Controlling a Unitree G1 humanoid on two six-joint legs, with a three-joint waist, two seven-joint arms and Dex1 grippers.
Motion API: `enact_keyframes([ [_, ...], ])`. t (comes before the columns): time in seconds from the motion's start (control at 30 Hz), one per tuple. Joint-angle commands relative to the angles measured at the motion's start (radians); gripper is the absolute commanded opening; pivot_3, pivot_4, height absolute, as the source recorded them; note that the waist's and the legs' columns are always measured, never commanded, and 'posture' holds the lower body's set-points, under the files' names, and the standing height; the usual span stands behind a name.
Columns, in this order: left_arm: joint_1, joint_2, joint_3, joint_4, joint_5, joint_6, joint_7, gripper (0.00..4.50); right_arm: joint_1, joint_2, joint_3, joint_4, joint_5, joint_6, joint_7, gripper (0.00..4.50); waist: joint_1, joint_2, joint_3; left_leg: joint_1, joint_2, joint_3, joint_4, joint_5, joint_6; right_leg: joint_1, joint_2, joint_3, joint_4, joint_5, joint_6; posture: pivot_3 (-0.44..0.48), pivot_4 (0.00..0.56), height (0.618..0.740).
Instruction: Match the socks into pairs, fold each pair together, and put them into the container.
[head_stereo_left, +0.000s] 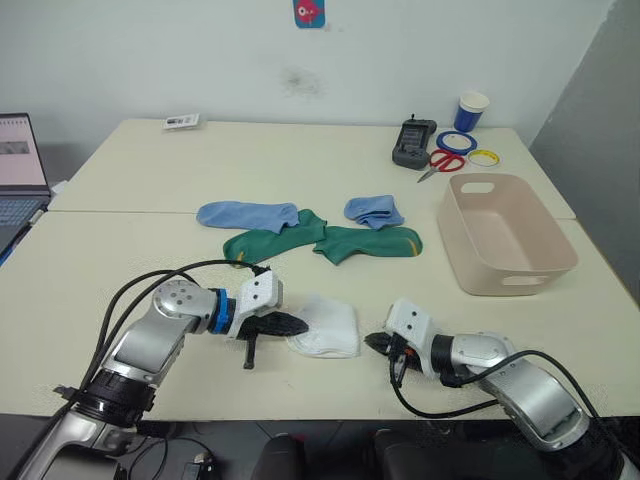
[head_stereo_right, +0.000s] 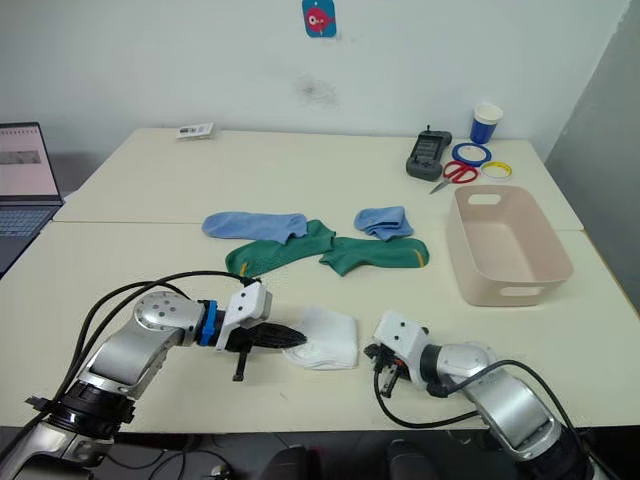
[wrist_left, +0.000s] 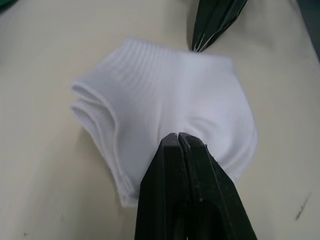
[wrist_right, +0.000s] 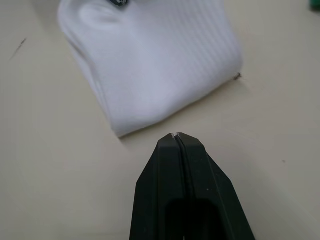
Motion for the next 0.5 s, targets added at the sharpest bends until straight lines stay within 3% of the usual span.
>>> enact_keyframes([
  [0.03, -0.037, 0.004, 0.020, -0.053, -0.023, 0.027, -0.002, 0.00, 0.022, 0.014, -0.090, -0.089, 0.075, 0.073, -0.014, 0.03, 0.000, 0.000, 0.000, 0.000, 0.000, 0.000, 0.000, 0.000, 0.000, 0.000, 0.000, 0.000, 0.000, 0.000, 0.000, 0.000, 0.150, 0.732],
  [0.33, -0.014, -0.008, -0.063, 0.085, 0.110, -0.099, 0.006, 0.00, 0.033, 0.081, -0.208, -0.173, 0.167, 0.233, -0.104, 0.03, -0.003, 0.000, 0.000, 0.001, 0.000, 0.001, 0.000, 0.000, 0.000, 0.000, 0.001, 0.001, 0.000, 0.000, 0.000, 0.000, 0.150, 0.732],
  [0.43, -0.016, -0.015, -0.074, 0.132, 0.138, -0.130, 0.015, 0.00, -0.002, 0.113, -0.247, -0.165, 0.254, 0.412, -0.110, 0.03, 0.000, 0.001, -0.001, 0.001, 0.000, 0.000, 0.000, 0.000, 0.000, 0.000, 0.001, 0.000, 0.000, 0.000, 0.000, 0.000, 0.150, 0.732],
  [0.5, -0.005, -0.007, -0.070, 0.138, 0.139, -0.130, 0.014, 0.00, -0.026, 0.156, -0.288, -0.150, 0.306, 0.507, -0.125, 0.39, -0.001, 0.001, -0.001, 0.001, 0.000, 0.000, 0.000, 0.000, 0.000, 0.000, 0.000, 0.001, 0.000, 0.000, 0.000, 0.000, 0.150, 0.732],
])
